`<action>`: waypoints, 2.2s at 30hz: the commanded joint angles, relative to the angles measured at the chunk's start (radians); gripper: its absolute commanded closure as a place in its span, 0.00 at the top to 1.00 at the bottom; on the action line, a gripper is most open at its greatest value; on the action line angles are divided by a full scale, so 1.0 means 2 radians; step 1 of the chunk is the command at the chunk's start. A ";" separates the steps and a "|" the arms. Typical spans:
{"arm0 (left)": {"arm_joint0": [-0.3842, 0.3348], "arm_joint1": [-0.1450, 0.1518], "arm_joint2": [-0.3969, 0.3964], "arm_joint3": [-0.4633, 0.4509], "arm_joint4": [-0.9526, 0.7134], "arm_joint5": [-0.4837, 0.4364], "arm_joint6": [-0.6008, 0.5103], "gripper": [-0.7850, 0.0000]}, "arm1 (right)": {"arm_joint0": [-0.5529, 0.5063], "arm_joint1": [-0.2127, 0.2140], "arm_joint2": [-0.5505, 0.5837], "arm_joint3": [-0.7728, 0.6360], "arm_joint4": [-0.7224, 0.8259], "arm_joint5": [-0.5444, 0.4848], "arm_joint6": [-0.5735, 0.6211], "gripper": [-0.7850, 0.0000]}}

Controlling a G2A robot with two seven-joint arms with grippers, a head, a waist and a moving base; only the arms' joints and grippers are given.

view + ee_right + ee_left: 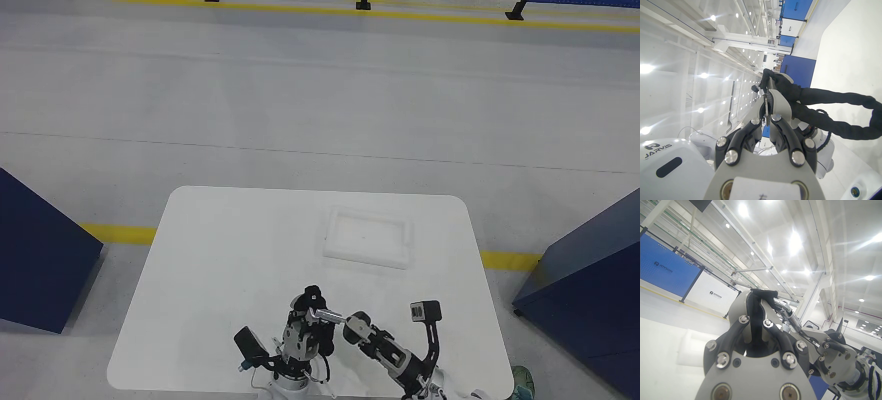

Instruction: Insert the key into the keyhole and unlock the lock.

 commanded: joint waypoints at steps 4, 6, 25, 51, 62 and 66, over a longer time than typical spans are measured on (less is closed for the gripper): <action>0.002 0.000 -0.001 -0.004 -0.009 -0.004 -0.006 0.00 | -0.001 0.000 0.001 -0.001 -0.004 -0.001 -0.005 0.46; 0.003 0.000 -0.002 -0.005 -0.014 -0.006 -0.007 0.00 | -0.001 0.000 0.002 -0.002 -0.004 -0.001 -0.007 0.66; 0.009 -0.001 -0.008 -0.018 -0.034 -0.015 -0.020 0.00 | -0.019 0.005 0.044 0.003 0.026 -0.029 0.012 0.36; 0.010 -0.001 -0.012 -0.020 -0.033 -0.016 -0.024 0.00 | -0.019 0.005 0.044 0.003 0.019 -0.028 0.024 0.05; 0.010 -0.001 -0.012 -0.019 -0.032 -0.016 -0.025 0.00 | -0.017 0.004 0.041 0.002 0.014 -0.025 0.021 0.04; 0.010 -0.002 -0.012 -0.019 -0.032 -0.016 -0.025 0.00 | -0.016 0.004 0.040 0.003 0.014 -0.025 0.021 0.00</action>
